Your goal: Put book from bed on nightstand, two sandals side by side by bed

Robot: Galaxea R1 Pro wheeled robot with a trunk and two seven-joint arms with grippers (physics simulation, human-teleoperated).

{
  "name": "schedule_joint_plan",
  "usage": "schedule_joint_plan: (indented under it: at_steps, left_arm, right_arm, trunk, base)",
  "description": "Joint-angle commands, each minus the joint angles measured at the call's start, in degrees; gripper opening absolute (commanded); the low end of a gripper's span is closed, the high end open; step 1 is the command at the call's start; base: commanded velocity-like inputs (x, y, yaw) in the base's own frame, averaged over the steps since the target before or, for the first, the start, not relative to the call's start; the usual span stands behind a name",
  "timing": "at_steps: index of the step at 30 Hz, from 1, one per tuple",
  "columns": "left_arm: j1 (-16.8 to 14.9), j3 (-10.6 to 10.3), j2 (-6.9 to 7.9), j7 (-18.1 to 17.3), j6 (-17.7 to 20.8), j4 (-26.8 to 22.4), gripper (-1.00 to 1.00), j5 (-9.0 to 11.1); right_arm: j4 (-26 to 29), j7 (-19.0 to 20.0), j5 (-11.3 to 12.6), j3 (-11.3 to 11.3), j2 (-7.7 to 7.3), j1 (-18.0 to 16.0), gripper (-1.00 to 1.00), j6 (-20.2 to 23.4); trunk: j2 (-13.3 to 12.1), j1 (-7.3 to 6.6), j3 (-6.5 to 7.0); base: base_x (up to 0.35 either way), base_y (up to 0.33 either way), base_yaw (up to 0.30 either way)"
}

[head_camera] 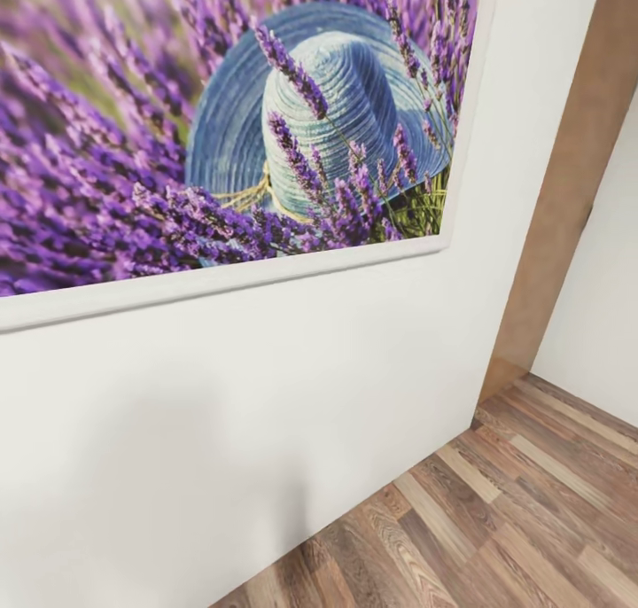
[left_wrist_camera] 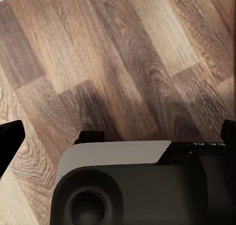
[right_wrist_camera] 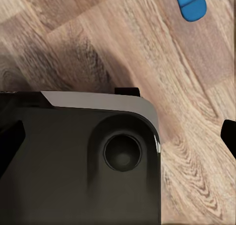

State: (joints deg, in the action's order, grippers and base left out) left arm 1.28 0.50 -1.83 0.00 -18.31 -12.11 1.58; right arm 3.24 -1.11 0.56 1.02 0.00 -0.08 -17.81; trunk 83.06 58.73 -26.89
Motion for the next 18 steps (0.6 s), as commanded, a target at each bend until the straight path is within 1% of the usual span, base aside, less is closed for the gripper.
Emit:
schedule_joint_plan:
  at_steps: [1, 18]
  left_arm:
    - [0.0, 0.0, -0.01, 0.0, -0.1, -0.1, 1.0, 0.2]
    - [0.0, 0.0, -0.01, 0.0, -0.1, -0.1, 1.0, 0.2]
  right_arm:
    - [0.0, -0.1, 0.1, 0.1, 0.0, 0.0, 1.0, -0.1]
    - [0.0, -0.1, 0.1, 0.1, 0.0, 0.0, 1.0, -0.1]
  trunk:
    - [0.0, 0.0, -0.04]
    - [0.0, 0.0, -0.04]
  base:
    - [0.0, 0.0, -0.282]
    - [0.0, 0.0, -0.282]
